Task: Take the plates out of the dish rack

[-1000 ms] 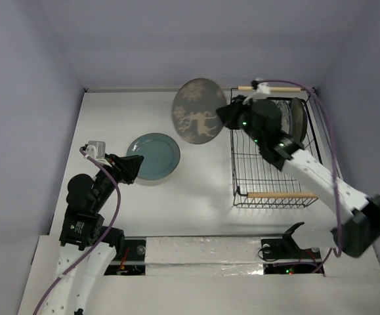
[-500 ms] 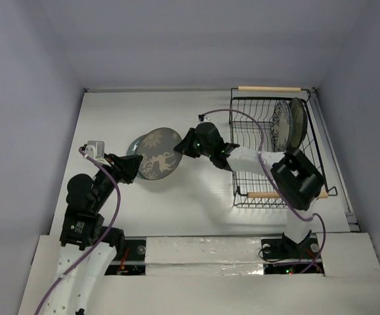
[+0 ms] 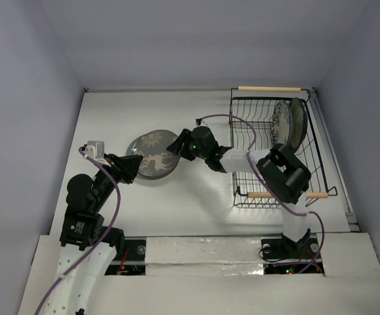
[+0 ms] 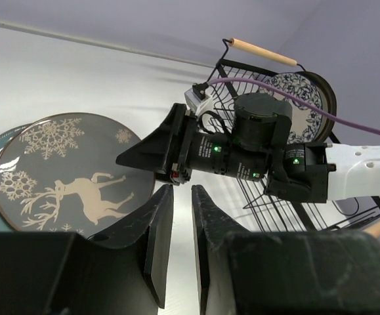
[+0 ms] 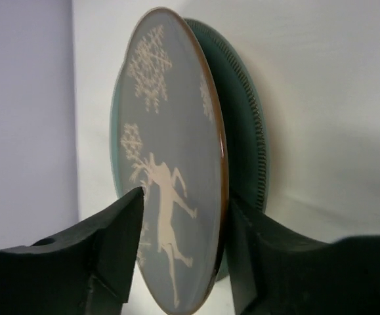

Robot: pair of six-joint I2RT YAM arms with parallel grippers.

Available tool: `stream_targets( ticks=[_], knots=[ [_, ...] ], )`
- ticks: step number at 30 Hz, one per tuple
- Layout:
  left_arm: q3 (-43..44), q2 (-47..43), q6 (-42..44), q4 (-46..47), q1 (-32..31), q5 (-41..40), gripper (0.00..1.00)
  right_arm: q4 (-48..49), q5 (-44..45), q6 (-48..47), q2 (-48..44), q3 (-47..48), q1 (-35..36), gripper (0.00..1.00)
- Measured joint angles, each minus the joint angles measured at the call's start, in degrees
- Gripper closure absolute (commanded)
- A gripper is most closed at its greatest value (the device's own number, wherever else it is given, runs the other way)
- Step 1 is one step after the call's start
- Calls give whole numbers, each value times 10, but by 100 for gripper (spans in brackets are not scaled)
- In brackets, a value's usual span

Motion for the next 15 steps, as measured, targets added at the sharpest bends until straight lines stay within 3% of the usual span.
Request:
stream_targets(
  ticks=[6, 11, 15],
  knots=[
    [0, -1, 0, 0, 0, 1, 85, -84, 32, -74, 0, 39, 19, 12],
    [0, -5, 0, 0, 0, 1, 85, -181, 91, -156, -2, 90, 37, 6],
    [0, -5, 0, 0, 0, 1, 85, -251, 148, -205, -17, 97, 42, 7]
  ],
)
